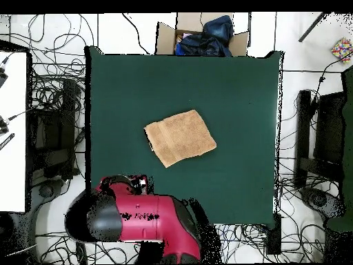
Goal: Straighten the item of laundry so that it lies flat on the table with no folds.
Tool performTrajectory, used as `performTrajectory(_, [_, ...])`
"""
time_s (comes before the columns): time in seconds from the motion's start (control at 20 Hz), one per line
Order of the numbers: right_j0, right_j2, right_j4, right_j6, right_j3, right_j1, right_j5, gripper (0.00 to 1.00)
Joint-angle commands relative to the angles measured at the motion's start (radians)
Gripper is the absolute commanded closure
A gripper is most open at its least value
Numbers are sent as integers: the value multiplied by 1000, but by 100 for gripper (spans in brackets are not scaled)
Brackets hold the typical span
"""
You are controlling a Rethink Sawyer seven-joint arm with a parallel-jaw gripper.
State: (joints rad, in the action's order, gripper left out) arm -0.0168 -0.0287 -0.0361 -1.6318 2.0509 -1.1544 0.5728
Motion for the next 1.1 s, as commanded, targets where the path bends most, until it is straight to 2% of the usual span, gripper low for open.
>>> performTrajectory(0.05, [-49, -17, -104, -172, -142, 131, 97, 0])
performTrajectory(0.3, [-154, -132, -230, -285, -200, 237, 25, 0])
performTrajectory(0.4, [-172, -164, -237, -312, -197, 281, -26, 0])
performTrajectory(0.55, [-190, -211, -210, -374, -194, 343, -17, 0])
performTrajectory(0.6, [-215, -245, -212, -418, -206, 363, -24, 0])
performTrajectory(0.7, [-247, -289, -226, -422, -205, 397, -62, 0])
performTrajectory(0.75, [-270, -315, -241, -433, -213, 415, -52, 0])
performTrajectory(0.85, [-321, -380, -286, -458, -211, 449, -130, 0])
performTrajectory(1.1, [-516, -621, -396, -591, -283, 657, -278, 0])
